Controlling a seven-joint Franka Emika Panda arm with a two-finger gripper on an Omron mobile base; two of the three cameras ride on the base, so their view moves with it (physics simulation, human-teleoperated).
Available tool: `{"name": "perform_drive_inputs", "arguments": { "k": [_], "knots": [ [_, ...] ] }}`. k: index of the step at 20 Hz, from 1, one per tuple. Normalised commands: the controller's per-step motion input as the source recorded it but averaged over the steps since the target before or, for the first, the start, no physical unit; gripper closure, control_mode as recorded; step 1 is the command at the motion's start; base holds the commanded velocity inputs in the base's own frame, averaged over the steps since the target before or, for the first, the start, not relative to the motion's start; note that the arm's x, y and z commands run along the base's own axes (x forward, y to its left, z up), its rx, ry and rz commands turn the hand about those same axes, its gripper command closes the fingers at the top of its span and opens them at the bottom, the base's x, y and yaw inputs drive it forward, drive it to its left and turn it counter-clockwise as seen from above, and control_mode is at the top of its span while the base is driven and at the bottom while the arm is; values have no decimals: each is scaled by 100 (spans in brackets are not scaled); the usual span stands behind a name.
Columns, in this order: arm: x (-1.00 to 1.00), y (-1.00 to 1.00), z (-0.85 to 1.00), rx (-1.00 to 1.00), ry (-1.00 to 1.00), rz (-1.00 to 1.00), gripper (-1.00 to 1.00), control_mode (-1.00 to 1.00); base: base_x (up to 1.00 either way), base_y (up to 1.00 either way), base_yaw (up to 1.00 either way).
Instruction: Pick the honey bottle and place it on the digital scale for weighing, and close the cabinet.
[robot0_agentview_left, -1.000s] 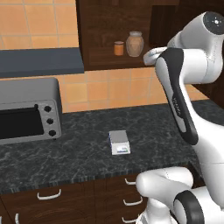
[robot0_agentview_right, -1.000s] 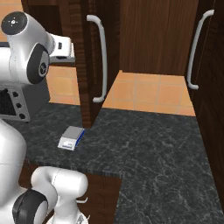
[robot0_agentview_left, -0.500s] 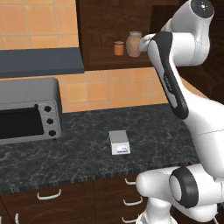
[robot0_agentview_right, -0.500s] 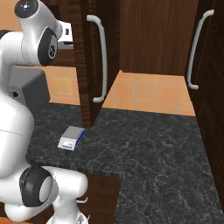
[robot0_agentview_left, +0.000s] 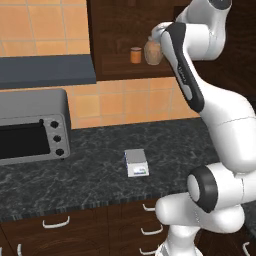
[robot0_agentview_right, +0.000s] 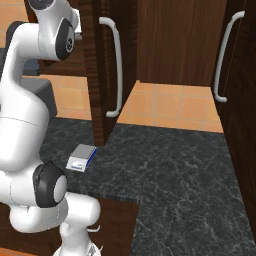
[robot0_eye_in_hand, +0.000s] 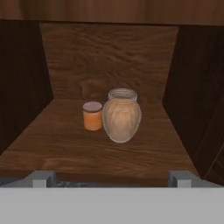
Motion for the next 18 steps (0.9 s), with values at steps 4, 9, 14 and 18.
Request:
{"name": "perform_drive_inputs", "arguments": {
  "k": [4,9,14,18],
  "knots": [
    [54,0,-36,6,-29,0,-100,-100,0,0,0],
    [70,0,-37,1,-17,0,-100,-100,0,0,0],
    [68,0,-21,0,-18,0,-100,-100,0,0,0],
    [66,0,0,0,0,0,-100,-100,0,0,0]
  ]
}}
